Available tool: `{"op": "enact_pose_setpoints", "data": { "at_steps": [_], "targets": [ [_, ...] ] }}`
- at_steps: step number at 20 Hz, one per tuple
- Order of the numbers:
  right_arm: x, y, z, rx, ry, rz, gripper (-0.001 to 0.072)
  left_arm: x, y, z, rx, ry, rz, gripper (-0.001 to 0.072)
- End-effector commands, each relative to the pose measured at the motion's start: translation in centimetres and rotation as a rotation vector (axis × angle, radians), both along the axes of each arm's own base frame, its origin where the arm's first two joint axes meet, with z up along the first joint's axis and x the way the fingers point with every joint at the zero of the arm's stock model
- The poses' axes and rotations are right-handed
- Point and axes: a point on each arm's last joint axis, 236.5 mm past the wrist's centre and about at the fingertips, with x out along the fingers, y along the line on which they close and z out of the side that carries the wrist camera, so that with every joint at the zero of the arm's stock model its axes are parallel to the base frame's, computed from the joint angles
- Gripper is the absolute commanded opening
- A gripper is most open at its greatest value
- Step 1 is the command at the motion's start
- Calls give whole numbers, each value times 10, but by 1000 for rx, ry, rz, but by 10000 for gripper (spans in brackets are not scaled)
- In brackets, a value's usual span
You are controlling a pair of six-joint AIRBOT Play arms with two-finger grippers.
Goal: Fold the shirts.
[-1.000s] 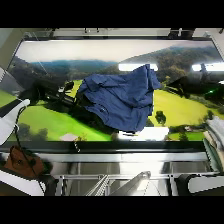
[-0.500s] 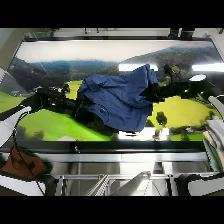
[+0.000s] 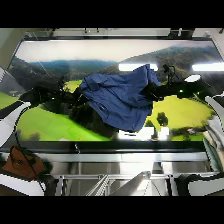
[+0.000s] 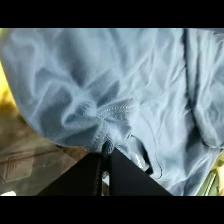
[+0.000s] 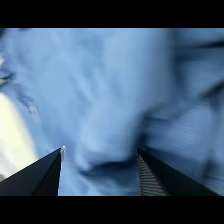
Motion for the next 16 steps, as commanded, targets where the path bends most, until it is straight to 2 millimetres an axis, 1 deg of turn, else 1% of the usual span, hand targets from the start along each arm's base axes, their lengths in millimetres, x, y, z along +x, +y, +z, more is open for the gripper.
{"op": "enact_pose_setpoints", "data": {
  "at_steps": [1, 3, 4, 5, 6, 8, 9, 10, 11, 12, 14, 15, 16],
  "targets": [
    [-17, -1, -24, -76, 71, 43, 523, 5, 0, 3, -3, -12, 6, 33],
    [-29, 24, -33, -70, 92, 106, 524, 5, -1, 3, -2, -13, 5, 33],
    [-32, 40, -33, -49, 78, 137, 523, 4, -2, 3, -4, -11, 3, 33],
    [-33, 56, -27, -12, 56, 156, 510, 3, -2, 4, -7, -8, -1, 33],
    [-30, 70, -18, 34, 21, 164, 376, 2, -3, 4, -10, -5, -6, 28],
    [-16, 83, 6, 144, -38, 128, 92, 1, -1, 6, -20, -7, -11, 27],
    [-8, 83, 19, 188, -62, 106, 22, 1, -1, 10, -41, -7, -11, 27],
    [-4, 80, 35, 228, -89, 104, 21, 4, -1, 20, -85, -22, -13, 27],
    [-4, 77, 55, 273, -124, 124, 20, 7, -1, 38, -148, -49, -31, 26],
    [-7, 71, 83, 324, -172, 151, 21, 9, 2, 65, -214, -95, -63, 26],
    [-14, 49, 147, 391, -302, 175, 21, 7, 13, 130, -284, -206, -144, 25],
    [-18, 34, 183, 393, -385, 161, 21, 1, 21, 166, -290, -282, -195, 25],
    [-23, 20, 216, 376, -473, 143, 21, -11, 29, 205, -291, -354, -250, 25]
  ]
}}
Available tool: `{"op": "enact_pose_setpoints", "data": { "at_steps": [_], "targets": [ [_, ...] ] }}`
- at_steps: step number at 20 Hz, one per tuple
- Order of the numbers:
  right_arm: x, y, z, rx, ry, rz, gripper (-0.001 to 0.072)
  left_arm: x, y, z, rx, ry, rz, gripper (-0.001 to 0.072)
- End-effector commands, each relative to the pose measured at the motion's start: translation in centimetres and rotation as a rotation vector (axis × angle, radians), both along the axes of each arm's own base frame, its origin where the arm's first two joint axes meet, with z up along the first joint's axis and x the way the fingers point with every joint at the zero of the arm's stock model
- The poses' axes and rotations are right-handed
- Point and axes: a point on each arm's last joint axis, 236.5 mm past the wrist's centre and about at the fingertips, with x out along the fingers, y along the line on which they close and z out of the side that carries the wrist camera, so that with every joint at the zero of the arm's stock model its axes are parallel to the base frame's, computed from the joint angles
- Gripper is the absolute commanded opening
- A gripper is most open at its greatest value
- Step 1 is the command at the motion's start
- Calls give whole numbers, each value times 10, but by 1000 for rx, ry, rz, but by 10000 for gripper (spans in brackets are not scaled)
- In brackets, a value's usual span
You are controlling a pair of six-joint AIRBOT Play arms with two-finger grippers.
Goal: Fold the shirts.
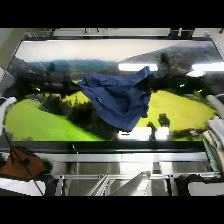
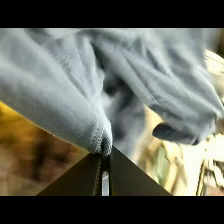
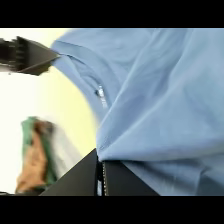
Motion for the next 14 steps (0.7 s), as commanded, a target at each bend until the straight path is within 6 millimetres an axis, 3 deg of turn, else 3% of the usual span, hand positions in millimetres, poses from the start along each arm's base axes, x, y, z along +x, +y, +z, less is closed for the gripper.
{"op": "enact_pose_setpoints", "data": {
  "at_steps": [1, 3, 5, 9, 11, 12, 14],
  "targets": [
    [-24, -38, 119, 59, -287, -44, 21, -41, 20, 123, -66, -238, -183, 26],
    [-49, -59, 186, 15, -476, -126, 21, -76, 35, 187, -19, -382, -252, 26],
    [-90, -68, 249, -32, -671, -200, 21, -118, 42, 243, 56, -526, -313, 26],
    [-172, -80, 348, -119, -1032, -422, 20, -186, 41, 353, 280, -899, -267, 26],
    [-188, -101, 373, -200, -1138, -582, 20, -209, 38, 385, 413, -1037, -232, 26],
    [-185, -110, 376, -222, -1138, -632, 19, -213, 39, 393, 454, -1070, -219, 26],
    [-161, -118, 358, -245, -1067, -624, 20, -205, 46, 392, 454, -1058, -200, 26]
  ]
}}
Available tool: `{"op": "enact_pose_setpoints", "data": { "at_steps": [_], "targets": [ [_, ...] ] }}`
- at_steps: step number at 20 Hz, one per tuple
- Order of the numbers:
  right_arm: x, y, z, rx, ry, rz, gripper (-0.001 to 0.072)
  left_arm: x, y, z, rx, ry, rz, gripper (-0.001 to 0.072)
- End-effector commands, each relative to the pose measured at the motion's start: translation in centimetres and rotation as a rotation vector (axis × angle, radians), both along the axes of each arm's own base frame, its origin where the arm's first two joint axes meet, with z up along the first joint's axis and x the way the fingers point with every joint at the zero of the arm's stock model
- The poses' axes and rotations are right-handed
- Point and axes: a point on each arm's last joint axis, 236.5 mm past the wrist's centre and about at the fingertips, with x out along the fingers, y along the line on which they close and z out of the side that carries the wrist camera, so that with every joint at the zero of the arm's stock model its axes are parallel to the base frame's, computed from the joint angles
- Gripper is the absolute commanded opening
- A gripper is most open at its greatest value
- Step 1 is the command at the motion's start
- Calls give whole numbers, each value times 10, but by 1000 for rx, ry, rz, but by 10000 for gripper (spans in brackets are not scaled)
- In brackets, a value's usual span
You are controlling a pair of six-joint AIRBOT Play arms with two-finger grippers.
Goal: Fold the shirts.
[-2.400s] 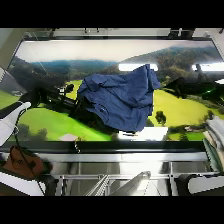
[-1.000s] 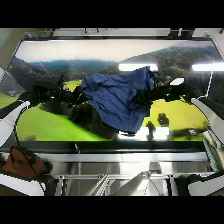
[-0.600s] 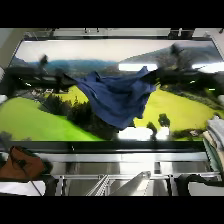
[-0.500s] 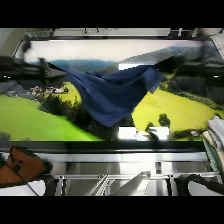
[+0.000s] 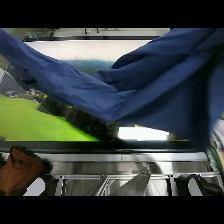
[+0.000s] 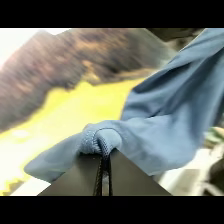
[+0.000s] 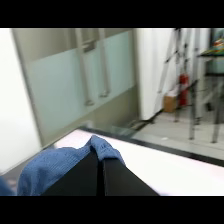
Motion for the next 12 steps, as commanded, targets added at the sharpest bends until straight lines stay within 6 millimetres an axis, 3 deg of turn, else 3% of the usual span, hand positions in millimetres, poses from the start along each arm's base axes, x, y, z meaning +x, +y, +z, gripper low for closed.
{"op": "enact_pose_setpoints", "data": {
  "at_steps": [1, 3, 5, 8, 10, 12],
  "targets": [
    [24, -22, -10, 8, 39, -87, 20, -1, 9, 10, 26, -38, 44, 26],
    [75, -36, -54, 45, 188, -62, 20, 34, 25, -26, -40, 107, 33, 26],
    [128, -53, -113, 94, 355, -59, 20, 78, 38, -88, -54, 284, 28, 26],
    [195, -75, -236, 183, 656, -62, 20, 154, 43, -199, -33, 484, 67, 25],
    [228, -87, -321, 228, 815, -86, 20, 195, 37, -267, -24, 571, 75, 25],
    [255, -101, -383, 293, 875, -124, 21, 228, 28, -322, -51, 656, 78, 29]
  ]
}}
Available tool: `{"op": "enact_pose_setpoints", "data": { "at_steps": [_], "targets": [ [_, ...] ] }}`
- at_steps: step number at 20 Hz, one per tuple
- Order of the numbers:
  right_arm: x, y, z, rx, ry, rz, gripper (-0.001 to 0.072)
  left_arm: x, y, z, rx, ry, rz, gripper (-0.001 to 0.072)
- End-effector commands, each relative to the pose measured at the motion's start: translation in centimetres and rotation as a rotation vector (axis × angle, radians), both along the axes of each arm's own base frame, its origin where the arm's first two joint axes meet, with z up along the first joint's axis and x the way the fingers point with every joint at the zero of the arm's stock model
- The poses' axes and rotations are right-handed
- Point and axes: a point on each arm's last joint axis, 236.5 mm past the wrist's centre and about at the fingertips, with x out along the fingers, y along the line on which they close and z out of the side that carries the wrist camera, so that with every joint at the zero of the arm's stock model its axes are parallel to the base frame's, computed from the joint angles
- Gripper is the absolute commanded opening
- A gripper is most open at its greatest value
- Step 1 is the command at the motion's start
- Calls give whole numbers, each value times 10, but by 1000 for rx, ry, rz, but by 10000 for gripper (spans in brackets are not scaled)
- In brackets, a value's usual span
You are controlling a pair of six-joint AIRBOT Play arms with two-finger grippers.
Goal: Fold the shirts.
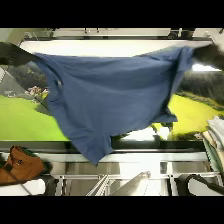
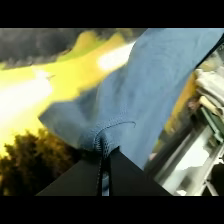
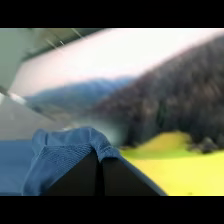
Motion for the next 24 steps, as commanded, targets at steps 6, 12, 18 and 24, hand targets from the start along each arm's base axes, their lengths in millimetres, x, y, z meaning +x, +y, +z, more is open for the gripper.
{"op": "enact_pose_setpoints", "data": {
  "at_steps": [6, 12, 18, 24],
  "targets": [
    [52, -38, -132, 113, 152, -74, 378, 82, 8, -158, -61, 398, 125, 704],
    [-5, -80, -116, 44, 307, -14, 379, -4, 4, -160, -113, 666, 66, 687],
    [-23, -68, -117, 61, 352, 62, 368, -118, -2, -237, -43, 892, 255, 687],
    [-26, -65, -117, 65, 356, 75, 368, -156, -3, -282, -8, 928, 359, 687]
  ]
}}
